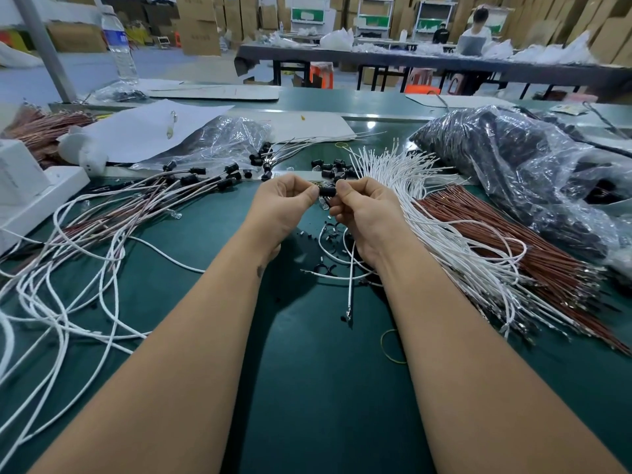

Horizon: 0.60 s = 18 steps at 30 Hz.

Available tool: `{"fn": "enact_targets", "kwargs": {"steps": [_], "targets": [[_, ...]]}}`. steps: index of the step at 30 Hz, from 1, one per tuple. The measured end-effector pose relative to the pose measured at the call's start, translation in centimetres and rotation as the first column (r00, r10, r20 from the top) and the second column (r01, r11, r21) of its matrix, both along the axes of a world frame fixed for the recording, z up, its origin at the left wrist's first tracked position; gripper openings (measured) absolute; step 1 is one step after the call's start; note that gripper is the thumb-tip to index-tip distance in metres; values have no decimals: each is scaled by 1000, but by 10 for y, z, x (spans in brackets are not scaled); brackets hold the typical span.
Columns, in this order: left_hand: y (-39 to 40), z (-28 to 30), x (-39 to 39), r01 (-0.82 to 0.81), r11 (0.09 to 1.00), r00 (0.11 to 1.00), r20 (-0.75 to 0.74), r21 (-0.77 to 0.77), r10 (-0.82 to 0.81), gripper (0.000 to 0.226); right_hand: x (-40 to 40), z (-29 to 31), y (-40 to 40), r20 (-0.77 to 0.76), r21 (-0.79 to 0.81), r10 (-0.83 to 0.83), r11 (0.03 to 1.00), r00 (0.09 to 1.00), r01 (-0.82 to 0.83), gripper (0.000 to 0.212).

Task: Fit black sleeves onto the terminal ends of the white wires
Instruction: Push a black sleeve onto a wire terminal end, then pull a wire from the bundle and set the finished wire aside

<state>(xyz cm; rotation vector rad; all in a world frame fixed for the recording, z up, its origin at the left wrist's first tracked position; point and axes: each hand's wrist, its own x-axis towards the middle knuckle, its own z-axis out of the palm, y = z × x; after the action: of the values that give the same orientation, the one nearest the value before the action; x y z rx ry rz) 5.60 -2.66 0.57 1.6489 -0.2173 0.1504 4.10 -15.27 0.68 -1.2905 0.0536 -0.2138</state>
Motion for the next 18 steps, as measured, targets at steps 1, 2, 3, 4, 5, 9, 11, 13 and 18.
{"fn": "enact_targets", "kwargs": {"steps": [1,2,3,4,5,9,11,13,18], "targets": [[0,1,0,-6,1000,1000,-1,5,6,17,-1,2,0,8,12,1,1000,1000,-1,16],[0,1,0,-15,1000,1000,-1,8,15,17,-3,5,0,28,21,-13,1000,1000,12,15],[2,2,0,-36,999,999,-1,0,36,16,-4,9,-1,56,39,-43,998,998,41,14],[5,3,1,-67,997,998,-8,-22,67,16,-5,14,-3,82,78,-91,993,992,85,12],[10,5,3,-102,993,995,-27,-60,100,16,-6,19,-8,97,130,-156,981,983,143,10],[30,9,8,-153,925,984,-137,-348,111,16,-15,29,-24,69,107,-312,947,948,304,6],[32,10,7,-114,891,989,-135,-440,60,18,-15,27,-17,55,-173,-163,970,985,170,3],[31,12,5,-36,854,995,-96,-519,-16,20,-9,24,-5,12,-483,-6,876,1000,11,6],[32,17,4,110,744,988,-7,-659,-152,22,23,22,13,39,-933,-59,355,998,57,20]]}}
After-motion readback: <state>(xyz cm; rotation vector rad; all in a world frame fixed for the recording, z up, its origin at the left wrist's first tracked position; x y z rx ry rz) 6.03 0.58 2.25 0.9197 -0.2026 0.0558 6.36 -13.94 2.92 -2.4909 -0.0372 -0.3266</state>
